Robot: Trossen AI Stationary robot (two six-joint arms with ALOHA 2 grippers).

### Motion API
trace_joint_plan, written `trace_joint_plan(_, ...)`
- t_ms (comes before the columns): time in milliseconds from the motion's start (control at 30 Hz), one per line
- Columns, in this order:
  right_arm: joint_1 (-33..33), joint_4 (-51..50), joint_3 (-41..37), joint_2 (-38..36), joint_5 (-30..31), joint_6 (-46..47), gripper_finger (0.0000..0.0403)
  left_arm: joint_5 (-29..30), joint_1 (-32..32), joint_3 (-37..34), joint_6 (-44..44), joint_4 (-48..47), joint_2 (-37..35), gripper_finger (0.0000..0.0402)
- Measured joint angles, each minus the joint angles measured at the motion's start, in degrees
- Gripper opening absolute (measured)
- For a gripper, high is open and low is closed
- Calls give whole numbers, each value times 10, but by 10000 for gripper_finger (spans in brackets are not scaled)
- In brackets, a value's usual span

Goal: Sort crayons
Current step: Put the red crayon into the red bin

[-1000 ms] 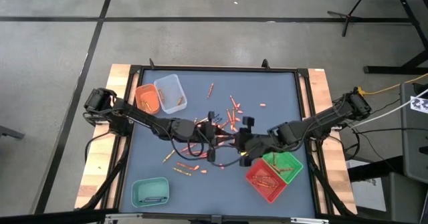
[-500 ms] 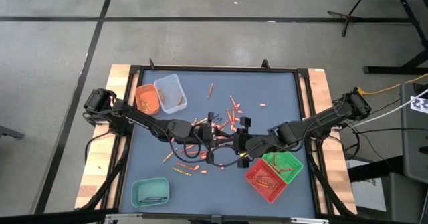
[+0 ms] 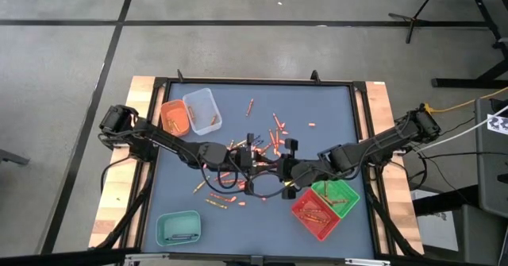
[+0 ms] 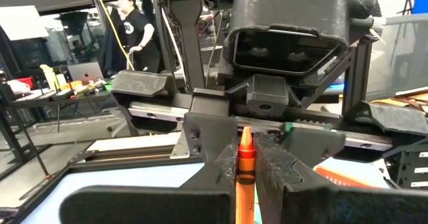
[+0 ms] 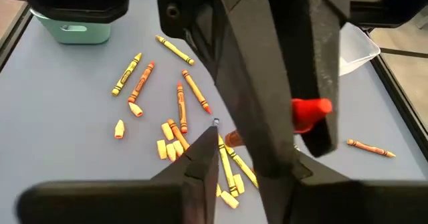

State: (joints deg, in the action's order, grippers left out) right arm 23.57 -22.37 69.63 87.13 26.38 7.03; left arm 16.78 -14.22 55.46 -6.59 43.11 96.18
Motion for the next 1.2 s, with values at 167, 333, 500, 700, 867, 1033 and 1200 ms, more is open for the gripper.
trace_joint_plan(167,0,0,0,0,0,1,45,0,0,0,0,0,0,15)
trace_joint_plan(333,0,0,0,0,0,2,37,-2,0,0,-1,-1,0,15)
trace_joint_plan(500,0,0,0,0,0,2,36,-1,0,0,-1,-2,0,15)
trace_joint_plan(700,0,-2,0,0,0,2,35,-1,0,0,-1,-2,0,15)
trace_joint_plan(867,0,-18,0,0,0,2,35,1,0,0,0,-11,0,21)
trace_joint_plan(1033,0,-36,0,0,-9,1,34,2,0,0,4,-23,0,59)
trace_joint_plan(1200,0,-61,0,0,-37,23,34,2,0,0,5,-47,0,99)
